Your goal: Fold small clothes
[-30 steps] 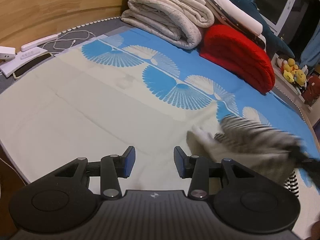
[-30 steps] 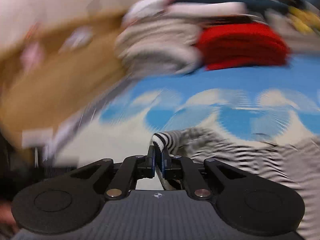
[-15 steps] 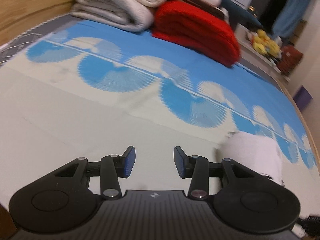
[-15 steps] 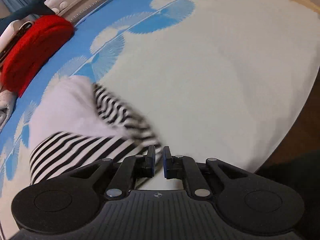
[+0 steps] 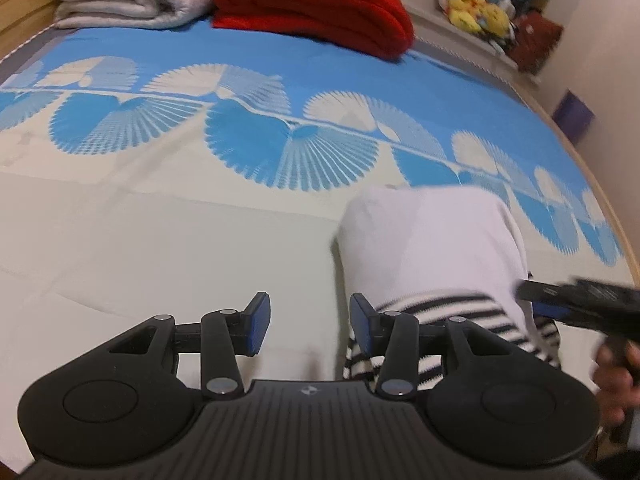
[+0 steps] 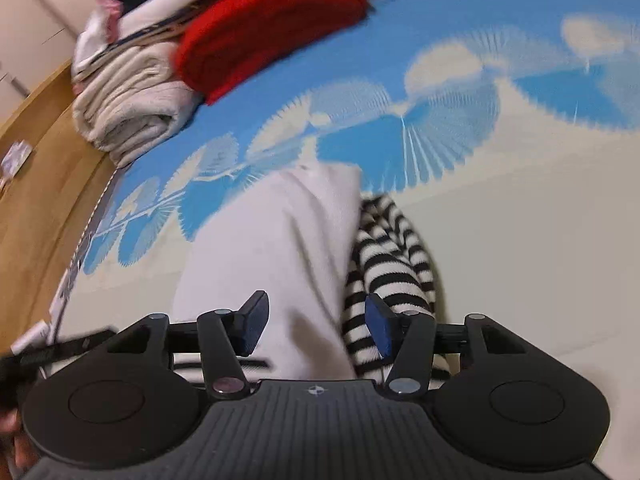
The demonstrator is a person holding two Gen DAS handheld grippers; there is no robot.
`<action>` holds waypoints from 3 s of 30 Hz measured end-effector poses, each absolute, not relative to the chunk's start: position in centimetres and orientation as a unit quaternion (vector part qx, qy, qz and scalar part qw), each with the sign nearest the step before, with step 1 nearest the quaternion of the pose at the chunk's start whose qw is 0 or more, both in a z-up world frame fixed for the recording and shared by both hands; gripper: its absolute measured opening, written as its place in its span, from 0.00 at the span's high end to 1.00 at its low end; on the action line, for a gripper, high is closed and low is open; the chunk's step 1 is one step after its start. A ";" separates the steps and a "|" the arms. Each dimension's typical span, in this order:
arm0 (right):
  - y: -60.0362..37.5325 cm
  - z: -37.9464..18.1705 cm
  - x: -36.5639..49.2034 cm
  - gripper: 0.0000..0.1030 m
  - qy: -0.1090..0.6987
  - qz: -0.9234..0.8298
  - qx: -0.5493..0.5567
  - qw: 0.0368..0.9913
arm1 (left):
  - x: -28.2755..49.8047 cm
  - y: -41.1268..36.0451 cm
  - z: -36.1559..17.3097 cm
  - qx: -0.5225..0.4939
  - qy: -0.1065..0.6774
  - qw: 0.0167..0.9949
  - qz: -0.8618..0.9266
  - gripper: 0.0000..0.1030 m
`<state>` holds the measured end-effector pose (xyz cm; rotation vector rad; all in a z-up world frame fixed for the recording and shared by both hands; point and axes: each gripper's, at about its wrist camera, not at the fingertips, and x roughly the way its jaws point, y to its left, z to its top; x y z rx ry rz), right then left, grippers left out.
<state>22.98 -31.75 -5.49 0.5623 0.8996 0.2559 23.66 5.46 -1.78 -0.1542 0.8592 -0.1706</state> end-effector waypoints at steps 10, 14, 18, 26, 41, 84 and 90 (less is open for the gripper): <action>-35.9 -1.9 22.0 0.90 0.292 0.204 0.396 0.847 | 24.9 1.7 -3.5 -0.110 0.453 0.867 -0.178 0.30; -37.5 -5.5 22.6 0.90 0.407 0.057 0.332 0.849 | 24.7 -1.7 -5.3 -0.015 0.479 0.859 -0.182 0.20; -37.8 -7.2 22.9 0.86 0.439 0.043 0.349 0.827 | 24.6 -2.3 -6.8 0.015 0.500 0.853 -0.150 0.20; -36.9 -7.3 21.1 0.49 0.477 0.128 0.283 0.822 | 24.1 -2.3 -6.1 -0.040 0.485 0.851 -0.196 0.20; -37.1 -9.2 16.8 0.98 0.549 0.146 0.175 0.804 | 22.3 -4.8 -9.0 0.090 0.530 0.820 -0.196 0.19; -34.9 -1.7 22.9 0.74 0.310 0.181 0.203 0.911 | 23.8 -1.1 -5.4 -0.016 0.482 0.856 -0.188 0.18; -32.7 -9.0 23.5 0.56 0.507 0.127 0.084 0.848 | 24.2 -2.2 -5.0 -0.038 0.471 0.864 -0.173 0.18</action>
